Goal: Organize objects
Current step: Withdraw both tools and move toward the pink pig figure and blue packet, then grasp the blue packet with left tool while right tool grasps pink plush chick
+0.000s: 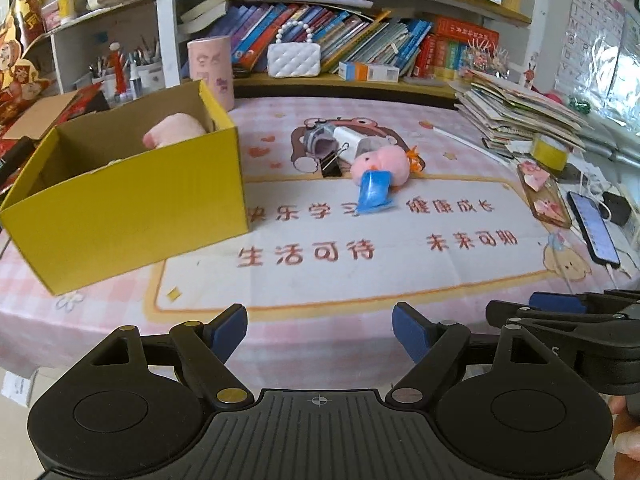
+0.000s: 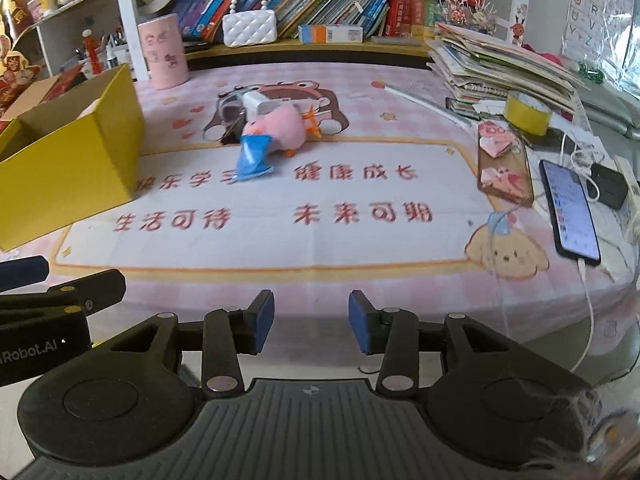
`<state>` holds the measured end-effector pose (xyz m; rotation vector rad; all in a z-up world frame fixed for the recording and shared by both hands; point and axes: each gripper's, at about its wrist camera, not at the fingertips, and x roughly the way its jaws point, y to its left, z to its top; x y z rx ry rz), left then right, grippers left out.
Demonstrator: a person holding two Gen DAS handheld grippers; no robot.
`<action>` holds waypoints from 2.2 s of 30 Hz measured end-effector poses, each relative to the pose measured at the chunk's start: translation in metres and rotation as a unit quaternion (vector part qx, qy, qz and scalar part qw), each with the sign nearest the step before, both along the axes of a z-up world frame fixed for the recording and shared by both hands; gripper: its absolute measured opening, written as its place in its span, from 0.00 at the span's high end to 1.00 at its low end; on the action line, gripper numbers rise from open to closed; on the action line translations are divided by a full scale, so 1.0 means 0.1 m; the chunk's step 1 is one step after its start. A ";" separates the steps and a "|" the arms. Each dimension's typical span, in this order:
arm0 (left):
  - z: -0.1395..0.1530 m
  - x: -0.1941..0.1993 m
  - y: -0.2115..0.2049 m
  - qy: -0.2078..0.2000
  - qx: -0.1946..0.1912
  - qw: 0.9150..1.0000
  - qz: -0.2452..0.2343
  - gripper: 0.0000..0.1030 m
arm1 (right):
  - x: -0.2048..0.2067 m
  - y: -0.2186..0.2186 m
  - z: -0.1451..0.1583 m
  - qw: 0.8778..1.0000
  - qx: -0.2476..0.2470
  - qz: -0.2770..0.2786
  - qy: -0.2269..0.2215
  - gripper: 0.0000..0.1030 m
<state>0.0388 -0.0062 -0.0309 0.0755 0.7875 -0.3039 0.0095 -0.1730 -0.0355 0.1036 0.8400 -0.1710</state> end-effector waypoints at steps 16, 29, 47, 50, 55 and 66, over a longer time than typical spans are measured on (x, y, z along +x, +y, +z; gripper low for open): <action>-0.14 0.73 -0.54 0.011 0.007 1.000 0.024 0.22 | 0.71 -0.69 -0.07 1.000 0.015 -0.012 -0.007 0.60; -0.31 1.31 -1.24 -0.003 0.016 0.999 0.035 0.29 | 1.31 -1.35 -0.17 0.997 0.063 -0.013 -0.032 0.57; -0.62 1.71 -1.40 0.016 0.034 0.996 0.078 0.61 | 1.77 -1.36 -0.17 0.991 0.117 0.045 -0.054 0.36; -0.56 1.73 -1.31 0.024 0.016 0.996 0.088 0.74 | 1.81 -1.30 -0.14 0.989 0.123 0.062 -0.055 0.26; -0.32 1.58 -1.12 0.021 0.014 0.996 0.086 0.75 | 1.93 -1.12 -0.09 0.983 0.133 0.106 -0.062 0.14; 0.00 1.00 -0.53 0.035 0.021 0.987 0.153 0.75 | 2.27 -0.37 -0.44 0.972 -0.010 0.228 -0.049 0.05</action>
